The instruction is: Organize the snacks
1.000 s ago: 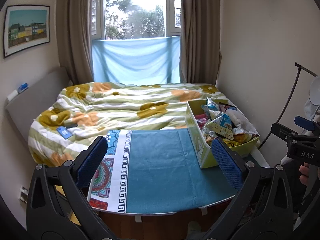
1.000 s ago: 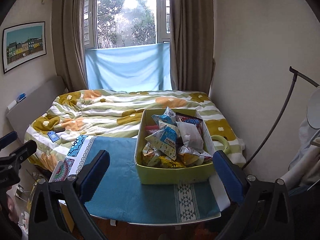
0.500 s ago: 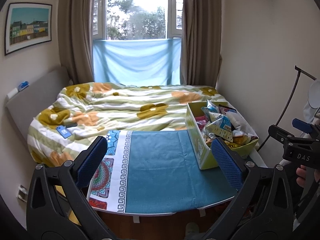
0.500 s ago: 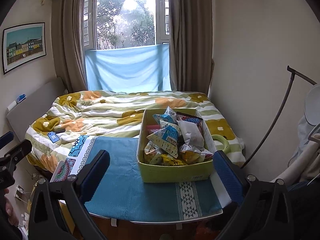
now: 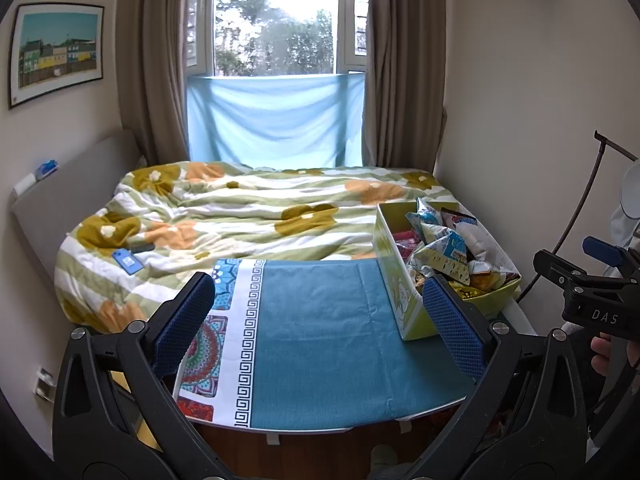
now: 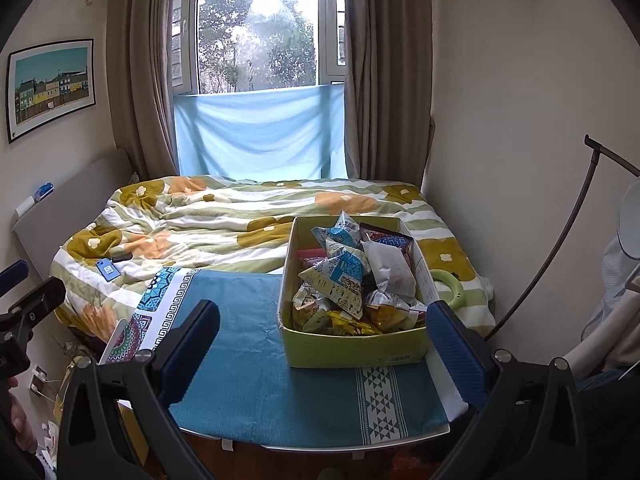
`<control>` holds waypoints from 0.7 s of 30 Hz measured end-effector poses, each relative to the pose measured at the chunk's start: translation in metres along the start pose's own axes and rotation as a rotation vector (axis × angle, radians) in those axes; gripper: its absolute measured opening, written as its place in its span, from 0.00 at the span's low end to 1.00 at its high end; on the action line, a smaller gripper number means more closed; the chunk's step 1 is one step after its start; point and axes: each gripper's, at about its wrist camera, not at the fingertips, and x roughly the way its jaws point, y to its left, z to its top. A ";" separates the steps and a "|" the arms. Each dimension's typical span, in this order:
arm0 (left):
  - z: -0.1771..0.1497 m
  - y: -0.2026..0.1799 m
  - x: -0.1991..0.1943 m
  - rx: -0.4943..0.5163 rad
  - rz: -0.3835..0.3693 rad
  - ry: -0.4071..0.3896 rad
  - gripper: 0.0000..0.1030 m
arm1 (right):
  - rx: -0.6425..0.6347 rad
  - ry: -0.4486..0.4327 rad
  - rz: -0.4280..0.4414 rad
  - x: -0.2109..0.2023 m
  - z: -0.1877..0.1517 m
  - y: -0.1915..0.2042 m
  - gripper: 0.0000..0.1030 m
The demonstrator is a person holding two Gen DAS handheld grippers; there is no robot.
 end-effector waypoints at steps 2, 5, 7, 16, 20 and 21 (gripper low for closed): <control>0.000 0.000 0.003 -0.002 0.000 0.010 1.00 | 0.004 0.001 -0.001 0.001 0.000 0.000 1.00; 0.000 0.000 0.006 -0.003 -0.004 0.014 1.00 | 0.004 0.008 -0.002 0.002 -0.001 0.000 1.00; 0.001 0.000 0.007 -0.002 -0.004 0.016 1.00 | 0.003 0.011 -0.002 0.003 -0.001 0.000 1.00; 0.001 0.001 0.011 -0.002 -0.007 0.022 1.00 | 0.007 0.019 -0.003 0.007 -0.001 -0.001 0.99; 0.001 0.003 0.011 -0.002 -0.004 0.025 1.00 | 0.007 0.019 -0.003 0.007 -0.001 -0.001 0.99; 0.001 0.003 0.011 -0.003 -0.003 0.026 1.00 | 0.008 0.019 -0.003 0.007 -0.001 -0.001 0.99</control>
